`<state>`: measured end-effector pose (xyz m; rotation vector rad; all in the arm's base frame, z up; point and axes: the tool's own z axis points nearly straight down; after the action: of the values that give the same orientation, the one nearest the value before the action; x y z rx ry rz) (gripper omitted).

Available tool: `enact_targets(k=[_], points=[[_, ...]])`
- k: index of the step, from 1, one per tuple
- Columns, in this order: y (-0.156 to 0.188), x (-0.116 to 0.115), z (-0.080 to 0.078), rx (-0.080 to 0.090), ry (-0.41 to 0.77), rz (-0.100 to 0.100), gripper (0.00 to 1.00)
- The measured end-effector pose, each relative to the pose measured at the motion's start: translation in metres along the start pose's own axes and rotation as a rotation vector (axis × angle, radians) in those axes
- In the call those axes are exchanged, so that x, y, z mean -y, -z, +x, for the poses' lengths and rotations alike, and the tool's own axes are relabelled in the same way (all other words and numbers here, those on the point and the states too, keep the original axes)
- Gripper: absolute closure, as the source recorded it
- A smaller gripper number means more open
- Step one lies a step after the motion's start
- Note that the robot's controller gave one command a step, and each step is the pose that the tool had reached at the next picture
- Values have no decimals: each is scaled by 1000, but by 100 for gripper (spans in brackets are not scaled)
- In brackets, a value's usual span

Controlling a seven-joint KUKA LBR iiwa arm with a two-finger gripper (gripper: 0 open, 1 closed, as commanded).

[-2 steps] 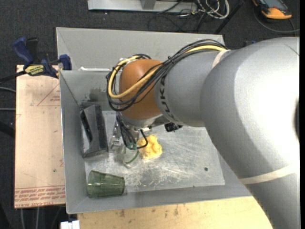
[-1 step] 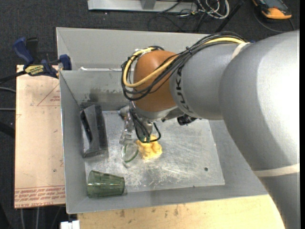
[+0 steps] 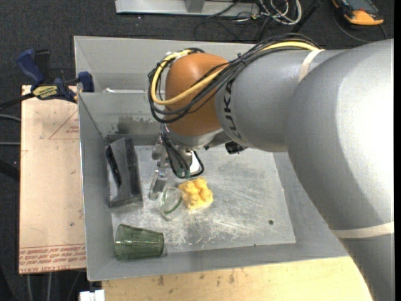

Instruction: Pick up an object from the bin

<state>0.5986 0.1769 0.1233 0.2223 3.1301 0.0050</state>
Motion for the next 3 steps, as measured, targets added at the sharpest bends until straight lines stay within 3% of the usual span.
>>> enact_targets(k=[1,2,3], points=[[-1,1,0,-1,-2,1,0],[3,14,13,-2,-49,0,0],[4,56,8,-2,-71,2,0]])
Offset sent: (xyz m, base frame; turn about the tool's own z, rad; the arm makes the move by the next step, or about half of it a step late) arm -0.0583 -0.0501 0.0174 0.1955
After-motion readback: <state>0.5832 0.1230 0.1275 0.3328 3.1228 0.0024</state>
